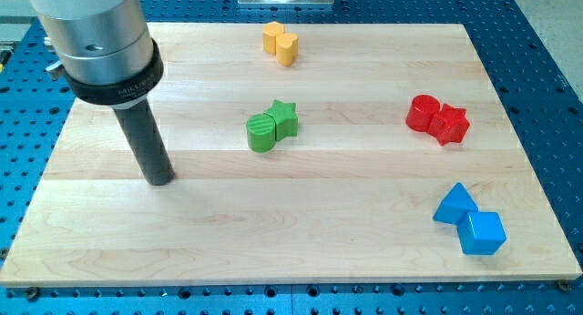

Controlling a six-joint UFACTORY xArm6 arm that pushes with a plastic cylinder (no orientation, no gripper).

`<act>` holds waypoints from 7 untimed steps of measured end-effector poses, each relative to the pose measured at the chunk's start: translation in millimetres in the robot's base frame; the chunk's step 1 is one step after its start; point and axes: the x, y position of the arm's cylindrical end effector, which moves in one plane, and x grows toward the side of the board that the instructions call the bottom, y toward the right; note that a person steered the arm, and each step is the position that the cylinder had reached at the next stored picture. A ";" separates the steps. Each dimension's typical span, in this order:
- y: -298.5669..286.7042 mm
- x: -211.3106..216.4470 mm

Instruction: Separate the green blocks from each other

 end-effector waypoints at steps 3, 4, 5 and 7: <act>60.2 -50.0; 59.6 -57.7; 28.0 -45.2; 46.5 -27.8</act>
